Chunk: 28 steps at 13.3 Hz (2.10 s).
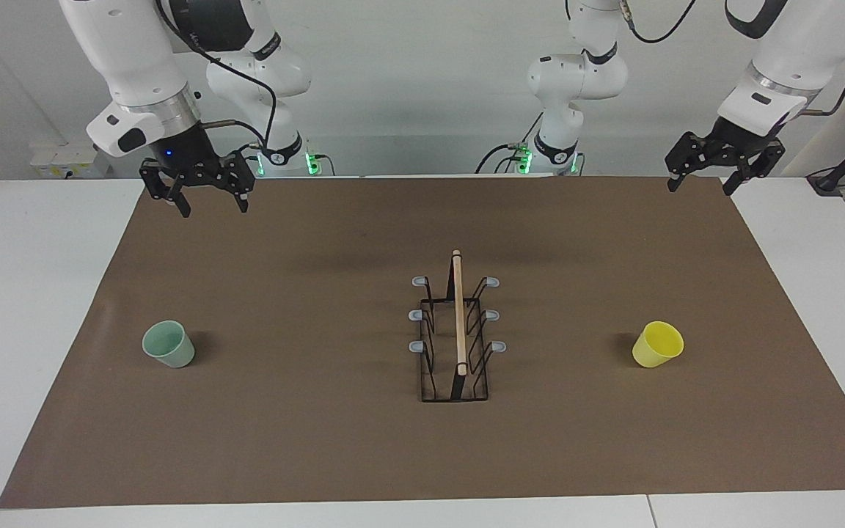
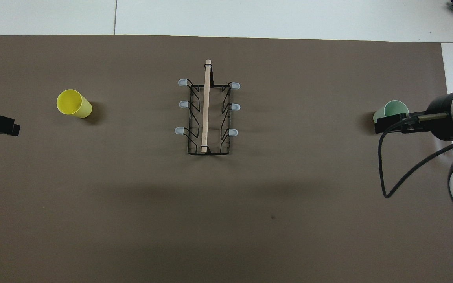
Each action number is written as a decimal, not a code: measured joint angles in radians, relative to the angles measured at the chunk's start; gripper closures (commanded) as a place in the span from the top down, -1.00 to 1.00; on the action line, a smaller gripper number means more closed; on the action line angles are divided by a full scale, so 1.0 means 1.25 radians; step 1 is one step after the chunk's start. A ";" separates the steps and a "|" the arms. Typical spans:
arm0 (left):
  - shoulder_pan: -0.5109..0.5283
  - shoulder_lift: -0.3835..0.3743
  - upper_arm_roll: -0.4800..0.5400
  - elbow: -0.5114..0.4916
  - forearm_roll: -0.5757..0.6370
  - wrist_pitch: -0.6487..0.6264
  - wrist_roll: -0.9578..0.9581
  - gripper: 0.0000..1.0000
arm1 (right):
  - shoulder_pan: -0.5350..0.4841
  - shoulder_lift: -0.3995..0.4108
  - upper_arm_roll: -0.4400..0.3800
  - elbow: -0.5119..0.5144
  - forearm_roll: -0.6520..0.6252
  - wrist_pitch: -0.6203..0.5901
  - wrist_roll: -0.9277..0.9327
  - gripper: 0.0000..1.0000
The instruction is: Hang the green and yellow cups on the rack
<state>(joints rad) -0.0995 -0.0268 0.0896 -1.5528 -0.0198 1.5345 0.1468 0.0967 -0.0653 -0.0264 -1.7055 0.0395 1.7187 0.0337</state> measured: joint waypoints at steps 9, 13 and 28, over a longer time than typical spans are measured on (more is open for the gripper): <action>-0.012 -0.008 0.002 -0.021 -0.001 0.001 -0.001 1.00 | 0.003 0.000 0.004 0.000 -0.015 -0.010 -0.004 1.00; -0.011 -0.008 0.006 -0.021 -0.001 0.034 -0.002 1.00 | 0.014 0.000 0.004 0.000 -0.047 -0.023 -0.040 1.00; 0.062 0.440 0.059 0.303 -0.174 0.111 -0.325 1.00 | 0.022 0.083 0.004 -0.139 -0.100 0.209 -0.178 1.00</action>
<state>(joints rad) -0.0218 0.5236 0.1640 -1.1741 -0.2370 1.6737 -0.2599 0.1248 0.0389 -0.0210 -1.8798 -0.0849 1.9797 -0.1891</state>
